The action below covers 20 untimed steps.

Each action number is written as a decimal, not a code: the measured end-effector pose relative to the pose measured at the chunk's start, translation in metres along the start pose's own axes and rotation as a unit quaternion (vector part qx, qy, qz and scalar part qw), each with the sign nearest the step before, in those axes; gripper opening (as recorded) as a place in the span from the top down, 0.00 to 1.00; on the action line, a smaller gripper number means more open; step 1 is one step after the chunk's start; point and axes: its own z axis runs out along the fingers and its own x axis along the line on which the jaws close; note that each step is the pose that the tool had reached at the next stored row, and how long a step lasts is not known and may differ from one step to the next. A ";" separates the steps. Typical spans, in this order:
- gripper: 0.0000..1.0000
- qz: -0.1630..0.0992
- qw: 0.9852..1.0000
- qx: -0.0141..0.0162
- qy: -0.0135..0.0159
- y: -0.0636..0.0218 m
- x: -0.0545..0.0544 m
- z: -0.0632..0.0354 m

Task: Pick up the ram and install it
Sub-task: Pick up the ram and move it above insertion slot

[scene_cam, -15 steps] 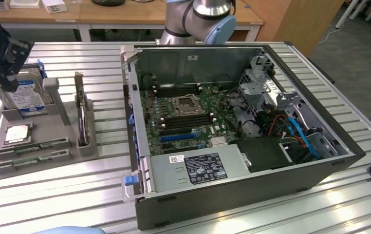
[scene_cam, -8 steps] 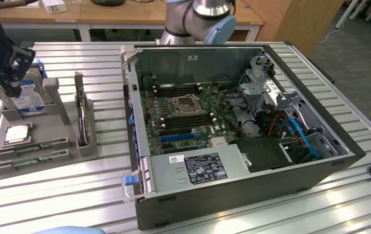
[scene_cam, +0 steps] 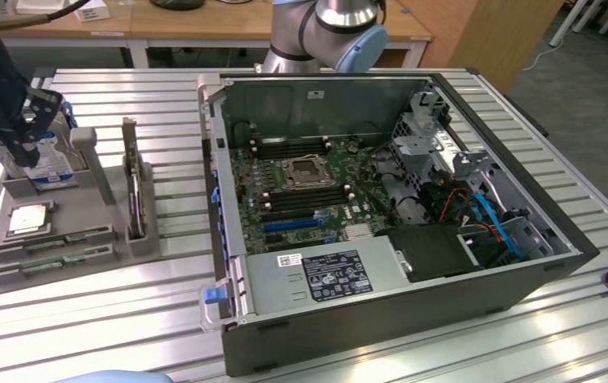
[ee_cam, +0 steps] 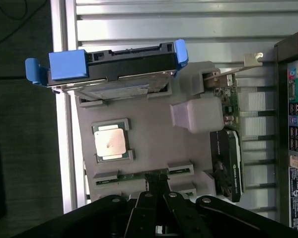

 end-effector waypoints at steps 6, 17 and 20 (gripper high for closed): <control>0.90 0.000 1.000 0.003 -0.001 0.0000 0.000 0.0072; 0.90 -0.020 1.000 0.003 0.000 0.0001 0.000 0.0073; 0.90 -0.036 0.999 0.002 0.001 0.0000 0.000 0.0076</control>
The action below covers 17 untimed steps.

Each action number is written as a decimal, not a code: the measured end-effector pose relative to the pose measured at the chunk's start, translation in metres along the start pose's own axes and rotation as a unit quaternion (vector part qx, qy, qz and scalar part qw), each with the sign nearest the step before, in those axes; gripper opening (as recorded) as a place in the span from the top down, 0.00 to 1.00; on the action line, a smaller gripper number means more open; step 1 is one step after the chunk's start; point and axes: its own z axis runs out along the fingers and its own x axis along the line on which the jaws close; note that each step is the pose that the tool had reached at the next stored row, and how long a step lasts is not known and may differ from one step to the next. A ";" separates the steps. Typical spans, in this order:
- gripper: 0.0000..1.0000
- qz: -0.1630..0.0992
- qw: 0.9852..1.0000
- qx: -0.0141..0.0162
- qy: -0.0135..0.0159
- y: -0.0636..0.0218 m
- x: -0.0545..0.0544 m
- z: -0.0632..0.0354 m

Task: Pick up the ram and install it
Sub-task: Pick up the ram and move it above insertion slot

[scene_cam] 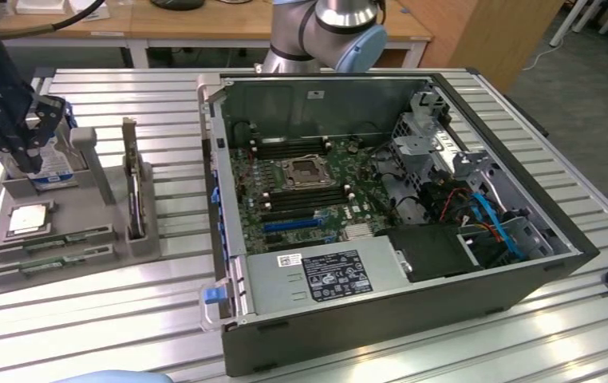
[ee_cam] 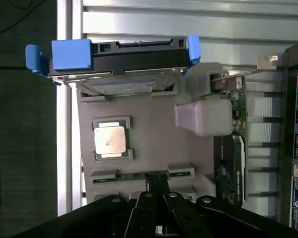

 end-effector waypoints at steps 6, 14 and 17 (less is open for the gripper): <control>0.90 -0.039 0.999 -0.001 0.001 0.0000 0.000 0.0007; 0.90 -0.102 0.995 -0.003 0.003 -0.0001 0.000 0.0014; 0.90 -0.119 0.993 -0.003 0.004 -0.0003 0.000 0.0015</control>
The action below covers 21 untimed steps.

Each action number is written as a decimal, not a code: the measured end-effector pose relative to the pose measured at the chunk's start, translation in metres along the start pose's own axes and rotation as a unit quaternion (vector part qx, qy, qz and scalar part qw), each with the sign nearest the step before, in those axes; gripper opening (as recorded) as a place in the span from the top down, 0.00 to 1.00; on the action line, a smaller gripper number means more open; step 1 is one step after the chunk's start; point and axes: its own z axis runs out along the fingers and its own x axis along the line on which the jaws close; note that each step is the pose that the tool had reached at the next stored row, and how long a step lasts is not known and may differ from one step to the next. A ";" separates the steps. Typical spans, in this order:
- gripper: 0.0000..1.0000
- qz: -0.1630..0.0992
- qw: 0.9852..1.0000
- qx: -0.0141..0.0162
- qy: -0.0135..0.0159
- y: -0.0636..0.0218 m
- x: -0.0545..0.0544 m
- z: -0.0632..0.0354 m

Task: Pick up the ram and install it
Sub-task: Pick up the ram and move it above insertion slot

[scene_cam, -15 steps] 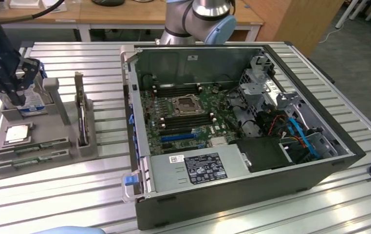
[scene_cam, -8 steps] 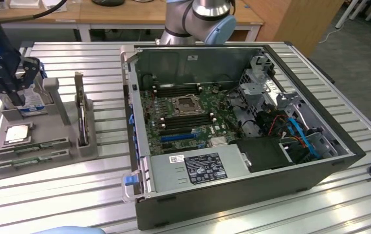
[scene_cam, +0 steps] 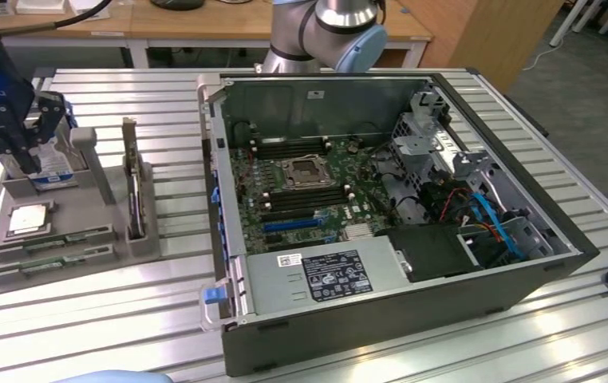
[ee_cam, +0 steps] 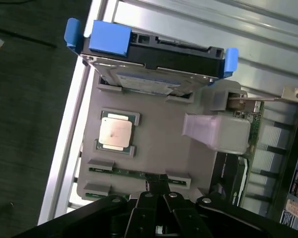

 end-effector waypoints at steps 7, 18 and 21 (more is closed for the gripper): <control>0.90 -0.045 0.999 -0.001 0.001 -0.0002 0.000 0.0003; 0.90 -0.133 0.991 -0.003 0.005 -0.0002 0.000 0.0010; 0.90 -0.158 0.987 -0.004 0.005 -0.0002 0.000 0.0011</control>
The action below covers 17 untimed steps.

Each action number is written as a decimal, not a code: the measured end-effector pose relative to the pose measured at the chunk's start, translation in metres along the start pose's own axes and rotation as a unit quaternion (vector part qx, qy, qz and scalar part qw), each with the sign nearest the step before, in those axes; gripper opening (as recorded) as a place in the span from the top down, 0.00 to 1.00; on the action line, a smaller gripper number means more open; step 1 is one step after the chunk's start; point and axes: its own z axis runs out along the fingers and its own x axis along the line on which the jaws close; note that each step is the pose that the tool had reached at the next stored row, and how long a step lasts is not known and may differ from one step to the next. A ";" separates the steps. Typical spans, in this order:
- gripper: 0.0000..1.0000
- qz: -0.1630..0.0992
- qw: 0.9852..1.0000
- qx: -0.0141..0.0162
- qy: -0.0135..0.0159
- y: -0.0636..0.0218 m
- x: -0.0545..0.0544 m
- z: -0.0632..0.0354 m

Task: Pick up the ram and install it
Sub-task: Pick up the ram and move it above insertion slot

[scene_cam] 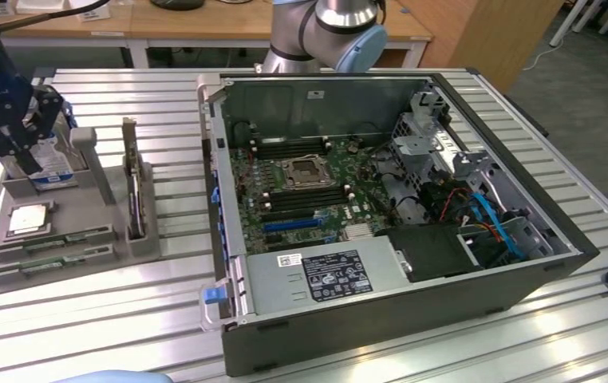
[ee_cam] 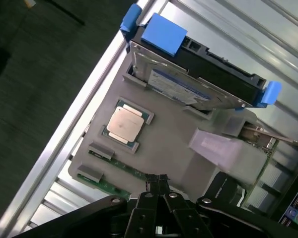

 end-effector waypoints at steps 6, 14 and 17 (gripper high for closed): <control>0.90 -0.037 0.999 -0.001 0.001 -0.0001 0.000 0.0004; 0.90 -0.108 0.994 -0.003 0.004 -0.0001 0.000 0.0012; 0.90 -0.135 0.991 -0.003 0.005 -0.0001 0.000 0.0016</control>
